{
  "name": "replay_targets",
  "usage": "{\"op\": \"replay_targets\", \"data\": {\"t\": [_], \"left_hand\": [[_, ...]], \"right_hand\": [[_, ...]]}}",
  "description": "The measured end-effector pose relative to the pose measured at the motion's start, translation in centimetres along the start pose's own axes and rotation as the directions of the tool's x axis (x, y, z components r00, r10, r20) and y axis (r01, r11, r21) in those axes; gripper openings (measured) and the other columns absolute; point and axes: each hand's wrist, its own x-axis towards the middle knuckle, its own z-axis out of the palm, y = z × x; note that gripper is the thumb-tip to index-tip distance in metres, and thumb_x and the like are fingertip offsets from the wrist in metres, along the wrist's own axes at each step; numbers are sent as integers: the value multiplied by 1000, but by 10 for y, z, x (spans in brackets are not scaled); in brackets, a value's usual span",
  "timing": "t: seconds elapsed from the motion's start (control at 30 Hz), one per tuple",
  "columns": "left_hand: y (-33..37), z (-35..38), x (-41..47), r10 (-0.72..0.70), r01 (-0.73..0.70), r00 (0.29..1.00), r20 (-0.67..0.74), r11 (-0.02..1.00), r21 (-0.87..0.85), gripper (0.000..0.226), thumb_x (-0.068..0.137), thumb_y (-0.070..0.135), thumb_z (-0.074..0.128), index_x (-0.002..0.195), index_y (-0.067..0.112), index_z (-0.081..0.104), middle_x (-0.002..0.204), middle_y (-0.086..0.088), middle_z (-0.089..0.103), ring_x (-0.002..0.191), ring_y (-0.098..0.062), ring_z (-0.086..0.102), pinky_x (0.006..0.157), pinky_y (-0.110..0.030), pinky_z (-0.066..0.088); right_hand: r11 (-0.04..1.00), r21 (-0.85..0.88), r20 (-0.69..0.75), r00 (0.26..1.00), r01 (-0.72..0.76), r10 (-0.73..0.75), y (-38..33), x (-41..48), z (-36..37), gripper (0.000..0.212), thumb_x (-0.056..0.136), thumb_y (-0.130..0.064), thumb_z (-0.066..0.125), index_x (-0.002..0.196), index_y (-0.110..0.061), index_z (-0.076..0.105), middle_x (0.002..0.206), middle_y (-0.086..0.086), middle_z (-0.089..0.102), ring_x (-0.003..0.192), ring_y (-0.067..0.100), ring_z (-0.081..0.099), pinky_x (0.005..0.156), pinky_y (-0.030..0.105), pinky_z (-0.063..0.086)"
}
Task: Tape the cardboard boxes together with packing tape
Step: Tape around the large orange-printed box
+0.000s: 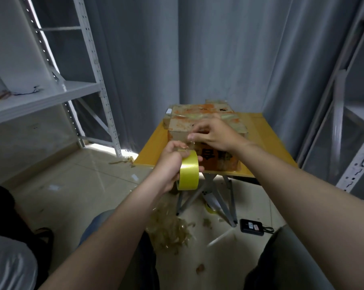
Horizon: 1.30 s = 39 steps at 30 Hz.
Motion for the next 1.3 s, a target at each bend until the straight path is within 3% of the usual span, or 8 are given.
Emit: {"op": "replay_targets", "data": {"t": [0.23, 0.43, 0.67, 0.8, 0.9, 1.0, 1.17, 1.3], "left_hand": [[14, 2, -20, 2, -1, 1000, -17, 999, 46, 21, 105, 4, 50, 124, 11, 47, 97, -23, 78, 70, -39, 76, 66, -45, 62], [9, 11, -22, 26, -29, 999, 29, 997, 72, 63, 105, 11, 52, 155, 22, 16, 99, -15, 80, 86, -34, 79, 91, -54, 57], [19, 13, -12, 121, -131, 990, 76, 979, 154, 45, 107, 15, 53, 146, 25, 33, 92, -17, 80, 80, -33, 79, 61, -37, 62], [16, 11, -4, 134, -124, 991, -20, 955, 270, 28, 111, 26, 45, 138, 16, 42, 77, -13, 78, 61, -32, 74, 52, -35, 58], [-2, 7, -2, 194, -180, 981, -14, 929, 324, 30, 112, 33, 44, 133, 14, 53, 96, -17, 76, 86, -36, 74, 79, -46, 62], [-10, 4, -5, 285, -291, 956, 65, 910, 294, 29, 108, 28, 54, 135, 19, 54, 84, 6, 79, 74, -6, 76, 63, -19, 58], [-23, 9, 1, 145, -167, 978, 151, 975, 145, 58, 81, 47, 80, 128, 27, 50, 84, -15, 79, 73, -36, 77, 64, -41, 62], [-38, 7, 11, 69, -81, 995, 67, 975, 205, 46, 94, 42, 74, 126, 20, 50, 86, -16, 79, 75, -36, 78, 64, -42, 63]], "right_hand": [[984, 167, 52, 997, -58, 50, -24, -21, -3, 2, 87, -22, 84, 87, -20, 84, 93, 0, 79, 97, 19, 72, 98, 50, 52], [979, 131, -108, 979, -159, 173, -29, -28, -7, 11, 86, -30, 83, 76, -32, 79, 93, -11, 77, 100, 12, 68, 100, 49, 51], [977, 141, -222, 957, -159, 188, -33, -27, -19, 8, 87, -25, 83, 91, -18, 84, 100, -6, 78, 86, -2, 65, 76, 14, 50], [964, 242, -365, 910, -112, 197, -46, -11, -31, 11, 87, -19, 83, 93, -9, 83, 99, 3, 76, 85, 8, 66, 77, 11, 49], [977, 178, -356, 918, -118, 176, -55, 1, -40, 10, 88, -20, 82, 90, -10, 82, 96, 3, 75, 82, 10, 65, 74, 16, 47], [933, 301, -341, 891, -198, 299, -47, 5, -48, 9, 89, -21, 82, 82, -16, 78, 79, 3, 74, 76, 15, 68, 65, 18, 51], [931, 265, -330, 884, -251, 332, -35, 3, -49, 14, 89, -23, 82, 92, -9, 82, 92, 11, 78, 76, 13, 69, 73, 26, 54], [939, 264, -346, 887, -220, 305, -30, 4, -45, 17, 88, -20, 83, 93, -3, 82, 102, 8, 73, 77, 4, 66, 74, 21, 55]]}}
